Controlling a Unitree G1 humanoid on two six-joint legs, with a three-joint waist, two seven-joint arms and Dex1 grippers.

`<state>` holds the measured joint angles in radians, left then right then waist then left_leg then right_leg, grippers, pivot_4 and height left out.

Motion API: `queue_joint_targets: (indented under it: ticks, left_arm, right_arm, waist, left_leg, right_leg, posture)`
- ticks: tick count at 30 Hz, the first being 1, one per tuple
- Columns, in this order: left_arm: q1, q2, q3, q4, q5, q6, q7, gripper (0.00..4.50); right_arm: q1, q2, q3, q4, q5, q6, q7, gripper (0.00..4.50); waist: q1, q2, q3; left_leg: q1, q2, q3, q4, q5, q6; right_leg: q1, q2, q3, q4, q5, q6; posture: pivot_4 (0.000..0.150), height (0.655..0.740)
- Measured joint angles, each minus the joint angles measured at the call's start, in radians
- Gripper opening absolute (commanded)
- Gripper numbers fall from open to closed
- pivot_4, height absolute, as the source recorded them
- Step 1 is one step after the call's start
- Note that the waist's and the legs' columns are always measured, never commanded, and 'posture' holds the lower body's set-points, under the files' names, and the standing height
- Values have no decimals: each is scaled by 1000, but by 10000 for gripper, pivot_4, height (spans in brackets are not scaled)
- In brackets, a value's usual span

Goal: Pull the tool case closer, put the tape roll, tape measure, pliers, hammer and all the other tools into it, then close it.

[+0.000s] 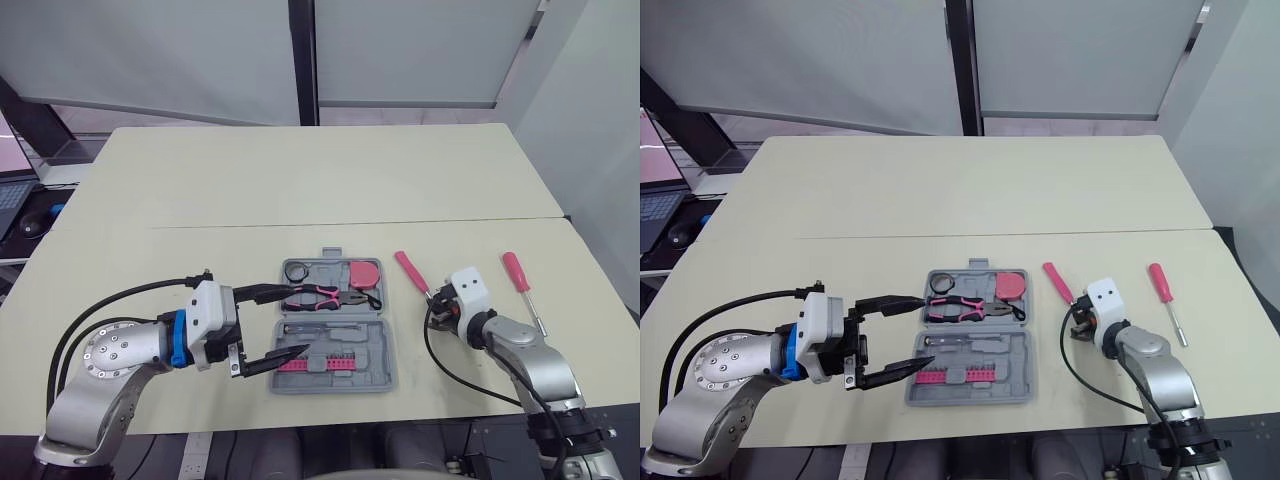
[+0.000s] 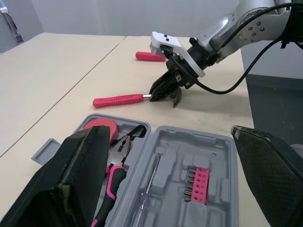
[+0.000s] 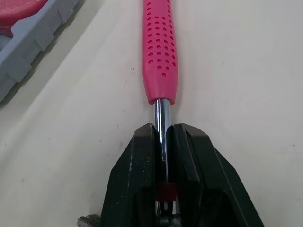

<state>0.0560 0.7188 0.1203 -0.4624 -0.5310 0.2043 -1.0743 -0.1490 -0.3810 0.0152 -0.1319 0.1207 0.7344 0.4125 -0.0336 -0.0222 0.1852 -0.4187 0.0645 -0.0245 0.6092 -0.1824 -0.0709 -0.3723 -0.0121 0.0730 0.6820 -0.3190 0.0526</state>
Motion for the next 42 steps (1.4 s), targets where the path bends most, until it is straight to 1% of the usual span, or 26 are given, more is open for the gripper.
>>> queue_joint_targets:
  ticks: [4, 8, 12, 16, 18, 20, 24, 29, 34, 42]
  left_arm:
    - [-10, -4, 26, 0, -18, 5, 23, 45000]
    - [35, 26, 74, 6, -19, 7, 11, 45000]
    - [136, 91, 157, 54, -14, 2, -42, 45000]
    - [205, 140, 207, 103, 9, -39, -105, 45000]
    - [234, 158, 228, 123, 23, -47, -131, 45000]
    - [251, 164, 241, 137, 28, -60, -148, 45000]
    - [267, 177, 247, 145, 28, -61, -171, 45000]
    - [291, 177, 270, 142, 21, -69, -205, 45000]
    - [314, 194, 281, 158, 30, -108, -253, 45000]
    - [303, 199, 281, 181, 60, -131, -252, 45000]
  right_arm:
    - [-2, -16, -14, -14, 17, 27, 3, 4524]
    - [-6, -122, -10, -72, 20, 39, 64, 4524]
    - [-86, -317, 36, -172, 20, 39, 212, 4524]
    - [-215, -489, 142, -259, 27, 32, 403, 4524]
    - [-266, -566, 212, -296, 27, 15, 512, 4524]
    - [-301, -595, 265, -318, 25, 3, 590, 4524]
    - [-378, -593, 392, -344, 6, -33, 698, 4524]
    - [-428, -541, 492, -349, -28, -24, 739, 4524]
    - [-491, -450, 565, -333, -63, 7, 738, 4524]
    - [-497, -334, 679, -318, -133, 26, 705, 4524]
  waist:
    - [0, 0, 0]
    - [-2, 0, 0]
    - [-12, 2, 1]
    - [-15, 2, 1]
    - [-15, 2, 1]
    - [-11, 1, 1]
    - [-8, 1, 1]
    - [-7, 1, 1]
    - [-8, 1, 1]
    - [-7, 1, 1]
  left_leg:
    - [0, 0, 0, 0, 0, 0]
    - [-1, 0, 1, -1, 0, 0]
    - [0, 1, 0, -1, 0, 0]
    - [0, 1, 1, -1, 0, 0]
    - [0, 1, 1, -2, 0, 0]
    - [-1, 0, 1, -2, 0, 0]
    - [-1, 1, 1, -2, 0, 0]
    - [-1, 0, 1, -2, 0, 0]
    - [-1, 1, 1, -2, 0, 0]
    - [-1, 1, 1, -2, 0, 0]
  right_leg:
    - [0, 0, 0, 0, 0, 0]
    - [-1, 0, 0, 0, 0, 0]
    - [-2, 0, 0, 0, -1, -1]
    - [-2, 0, 0, 0, -2, -1]
    - [-2, -1, -1, -1, -2, -2]
    - [-2, -1, -1, -1, -2, -2]
    - [-3, -1, -1, -1, -2, -2]
    - [-3, -1, -1, -1, -2, -2]
    - [-4, -1, -1, 0, -2, -3]
    - [-4, -1, -1, 0, -2, -3]
  posture:
    - [1500, 7400]
    - [1500, 7400]
    - [1500, 7400]
    - [1500, 7400]
    - [1500, 7400]
    - [1500, 7400]
    - [1500, 7400]
    - [1500, 7400]
    - [1500, 7400]
    - [1500, 7400]
